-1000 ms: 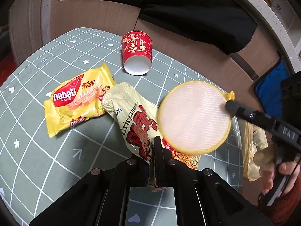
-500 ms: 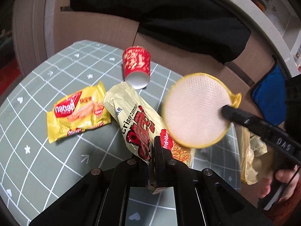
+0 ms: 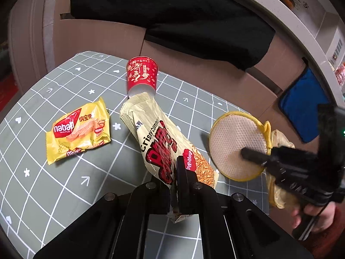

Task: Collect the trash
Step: 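Lift the crisps bag with the left gripper and the sponge with the right gripper, then carry the crisps bag and sponge over the bin and release both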

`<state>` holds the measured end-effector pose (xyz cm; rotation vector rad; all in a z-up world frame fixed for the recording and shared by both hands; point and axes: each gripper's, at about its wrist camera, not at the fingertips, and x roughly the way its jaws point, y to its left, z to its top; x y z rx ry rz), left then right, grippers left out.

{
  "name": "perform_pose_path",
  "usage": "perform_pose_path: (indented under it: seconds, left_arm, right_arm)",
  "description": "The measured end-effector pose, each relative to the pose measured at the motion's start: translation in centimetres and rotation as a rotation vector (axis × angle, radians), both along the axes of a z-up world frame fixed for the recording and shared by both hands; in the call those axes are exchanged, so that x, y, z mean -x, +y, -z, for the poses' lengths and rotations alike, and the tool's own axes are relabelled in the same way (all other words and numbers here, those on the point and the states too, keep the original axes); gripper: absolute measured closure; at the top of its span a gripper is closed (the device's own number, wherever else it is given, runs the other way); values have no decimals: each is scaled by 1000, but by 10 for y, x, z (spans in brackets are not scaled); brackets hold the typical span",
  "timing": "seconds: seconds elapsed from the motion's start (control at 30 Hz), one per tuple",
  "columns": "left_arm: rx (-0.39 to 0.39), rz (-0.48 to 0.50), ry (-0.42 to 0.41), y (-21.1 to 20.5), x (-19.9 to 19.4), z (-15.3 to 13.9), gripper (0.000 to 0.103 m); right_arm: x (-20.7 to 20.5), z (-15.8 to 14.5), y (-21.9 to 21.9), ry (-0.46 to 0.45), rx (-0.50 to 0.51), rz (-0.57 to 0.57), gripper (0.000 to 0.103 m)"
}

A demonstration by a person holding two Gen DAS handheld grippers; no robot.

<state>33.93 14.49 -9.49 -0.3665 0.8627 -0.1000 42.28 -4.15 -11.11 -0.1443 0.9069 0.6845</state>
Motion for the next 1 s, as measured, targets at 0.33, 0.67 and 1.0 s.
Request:
perform_pose_path:
  seconds: [0.33, 0.67, 1.0]
  left_arm:
    - [-69, 3, -74, -15, -2, -32, 99]
    - [-134, 131, -212, -92, -8, -87, 99]
    - [-110, 317, -290, -200, -24, -119, 100]
  right_arm:
    - [9, -37, -19, -121, -56, 60, 90]
    - [37, -85, -84, -262, -78, 156, 90]
    - [57, -104, -182, -336, -89, 337, 90]
